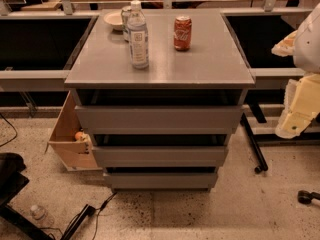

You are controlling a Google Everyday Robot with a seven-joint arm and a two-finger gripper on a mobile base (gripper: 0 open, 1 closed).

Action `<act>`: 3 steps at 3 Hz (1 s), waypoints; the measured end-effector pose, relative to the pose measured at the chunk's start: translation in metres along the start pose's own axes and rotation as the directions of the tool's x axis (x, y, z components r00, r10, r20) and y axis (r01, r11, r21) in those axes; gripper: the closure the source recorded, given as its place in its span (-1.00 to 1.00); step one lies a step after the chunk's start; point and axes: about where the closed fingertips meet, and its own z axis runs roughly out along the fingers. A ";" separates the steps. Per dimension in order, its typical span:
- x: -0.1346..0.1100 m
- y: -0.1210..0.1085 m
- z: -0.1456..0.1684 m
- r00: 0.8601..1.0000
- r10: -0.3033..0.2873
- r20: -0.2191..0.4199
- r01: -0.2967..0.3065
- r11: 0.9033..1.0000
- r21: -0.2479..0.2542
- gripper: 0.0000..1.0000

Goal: Open bottom drawer

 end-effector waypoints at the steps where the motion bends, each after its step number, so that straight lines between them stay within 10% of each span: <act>1: 0.000 0.000 0.000 1.000 0.000 0.000 0.000 1.000 0.000 -1.00; 3: 0.023 0.027 0.086 0.996 0.058 -0.065 -0.057 0.998 0.018 -1.00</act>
Offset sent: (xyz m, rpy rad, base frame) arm -0.0209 0.0129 -0.1377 -0.0242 0.0314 -0.0979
